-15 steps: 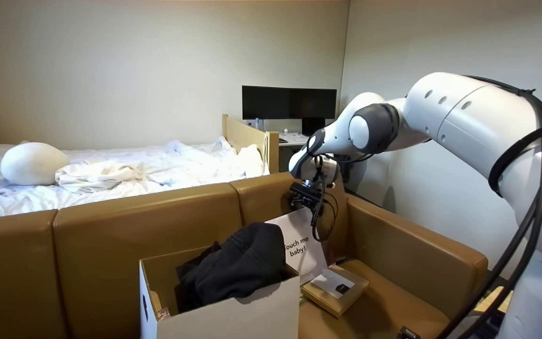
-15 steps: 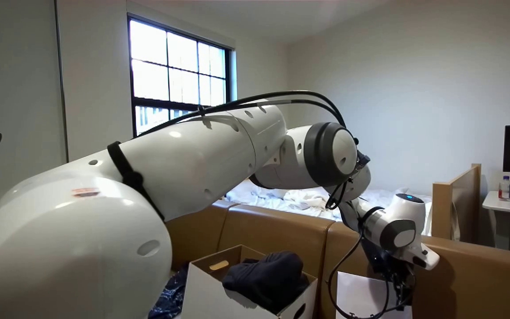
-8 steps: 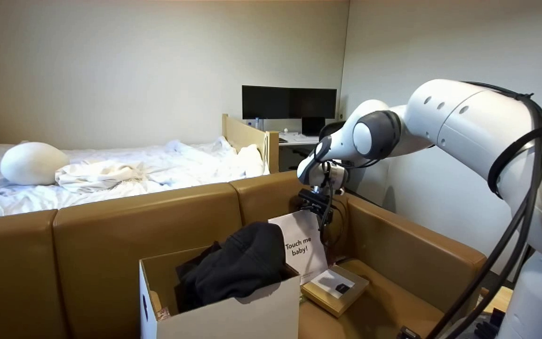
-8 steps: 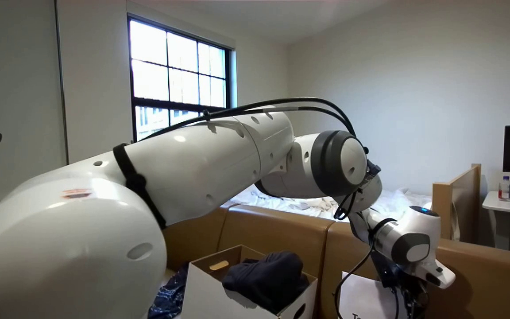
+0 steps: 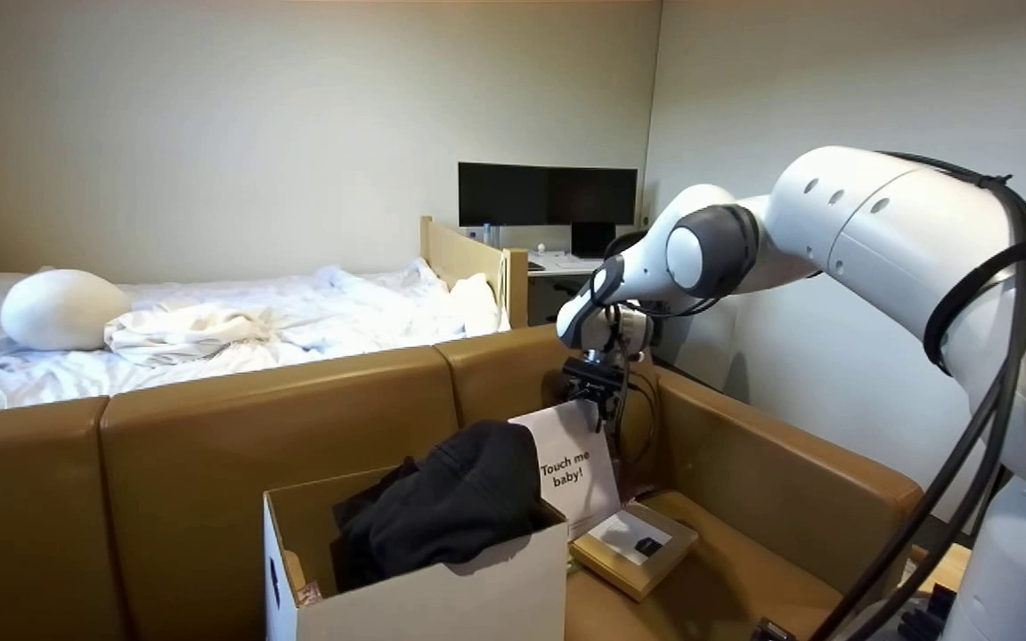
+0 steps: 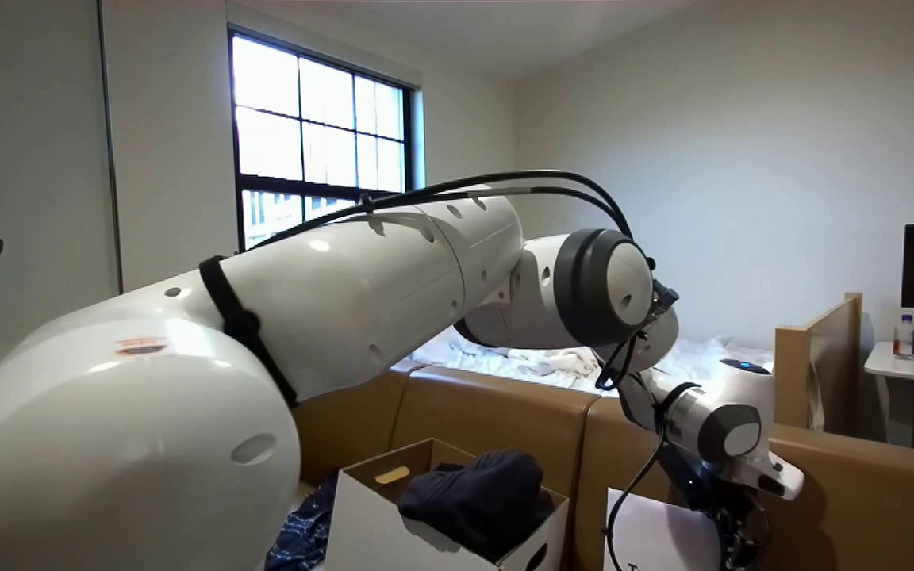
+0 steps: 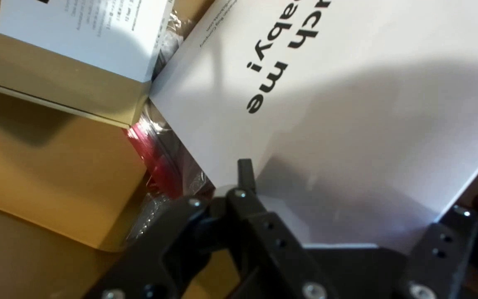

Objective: Pick up the white paper bag and put it in the box.

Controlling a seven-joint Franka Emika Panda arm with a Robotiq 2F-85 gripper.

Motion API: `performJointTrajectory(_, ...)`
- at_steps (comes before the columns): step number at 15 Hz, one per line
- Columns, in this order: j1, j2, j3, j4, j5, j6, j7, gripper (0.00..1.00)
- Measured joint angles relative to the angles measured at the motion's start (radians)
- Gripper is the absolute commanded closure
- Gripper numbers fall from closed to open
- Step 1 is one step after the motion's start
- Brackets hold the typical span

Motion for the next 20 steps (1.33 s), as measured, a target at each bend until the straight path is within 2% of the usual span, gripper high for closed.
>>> performJointTrajectory(2,0.005,-0.004,0.000,0.000,-0.017,-0.002,-0.005,0.91)
performJointTrajectory(4,0.007,-0.004,0.000,0.000,-0.030,-0.002,-0.009,0.94)
performJointTrajectory(7,0.008,-0.005,0.001,-0.002,-0.037,-0.002,-0.015,0.97)
performJointTrajectory(10,0.008,-0.023,0.005,-0.035,-0.036,0.016,-0.042,0.93)
performJointTrajectory(16,0.007,-0.167,0.060,-0.292,-0.033,0.258,-0.194,0.93)
performJointTrajectory(18,0.007,-0.225,0.081,-0.383,-0.035,0.358,-0.268,0.93)
performJointTrajectory(20,0.006,-0.298,0.101,-0.474,-0.045,0.410,-0.353,0.93)
